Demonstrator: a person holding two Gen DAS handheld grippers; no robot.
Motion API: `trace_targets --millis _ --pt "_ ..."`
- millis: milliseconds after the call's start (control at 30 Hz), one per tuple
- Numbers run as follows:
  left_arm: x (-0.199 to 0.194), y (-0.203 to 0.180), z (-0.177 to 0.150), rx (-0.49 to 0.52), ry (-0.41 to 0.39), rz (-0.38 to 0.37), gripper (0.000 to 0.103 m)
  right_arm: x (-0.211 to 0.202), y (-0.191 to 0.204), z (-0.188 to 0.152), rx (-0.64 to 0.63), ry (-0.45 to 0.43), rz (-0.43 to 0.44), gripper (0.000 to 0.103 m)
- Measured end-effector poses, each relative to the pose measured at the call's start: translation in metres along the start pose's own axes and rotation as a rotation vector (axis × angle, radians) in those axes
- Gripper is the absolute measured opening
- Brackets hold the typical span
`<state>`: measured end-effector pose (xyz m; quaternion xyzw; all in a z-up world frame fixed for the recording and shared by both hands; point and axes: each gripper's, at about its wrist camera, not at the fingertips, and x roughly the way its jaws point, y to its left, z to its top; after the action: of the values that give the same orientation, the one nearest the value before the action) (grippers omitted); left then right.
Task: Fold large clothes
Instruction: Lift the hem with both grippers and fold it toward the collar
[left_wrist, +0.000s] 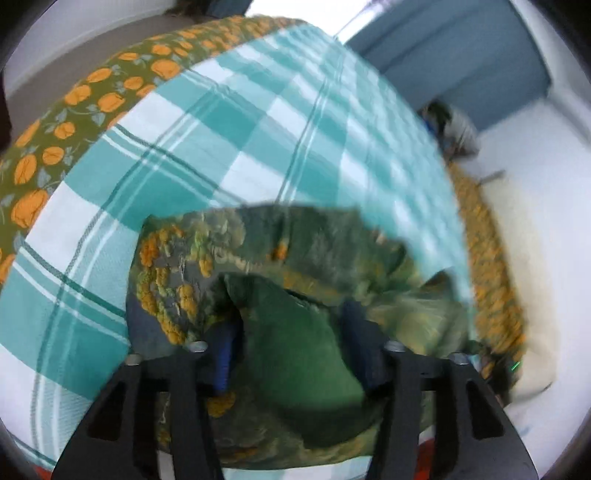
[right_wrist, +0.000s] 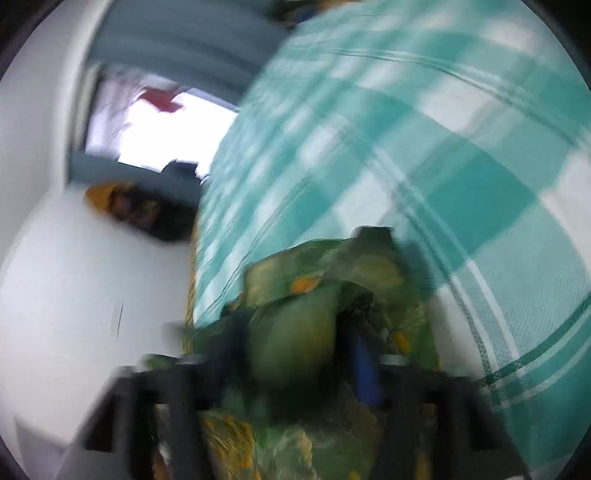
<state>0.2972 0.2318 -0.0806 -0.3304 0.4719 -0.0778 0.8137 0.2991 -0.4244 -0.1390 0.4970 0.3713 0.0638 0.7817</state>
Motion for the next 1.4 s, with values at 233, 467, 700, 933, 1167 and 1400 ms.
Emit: trace_targets --millis 233,467,700,933,1167,1400 --pt "-0.013 0.022 -0.005 0.127 -0.07 0.079 0.101 0.017 0.05 0.028 -0.369 0.05 -0.192 0.082" --pt "0.087 -0.003 -0.044 0.384 0.04 0.355 0.09 0.118 0.061 0.004 -0.688 0.125 -0.504 0.081" --pt "0.047 -0.041 -0.012 0.341 -0.128 0.33 0.01 0.102 0.112 -0.001 -0.822 -0.06 -0.539 0.012" --pt "0.068 -0.053 0.013 0.4 -0.268 0.427 0.01 0.11 0.147 0.008 -0.917 -0.172 -0.569 0.012" --pt "0.129 0.03 -0.028 0.319 -0.222 0.383 0.018 0.163 0.023 -0.014 -0.802 -0.003 -0.635 0.012" --pt "0.131 0.037 -0.027 0.29 -0.237 0.314 0.02 0.155 0.005 -0.007 -0.74 -0.062 -0.539 0.013"
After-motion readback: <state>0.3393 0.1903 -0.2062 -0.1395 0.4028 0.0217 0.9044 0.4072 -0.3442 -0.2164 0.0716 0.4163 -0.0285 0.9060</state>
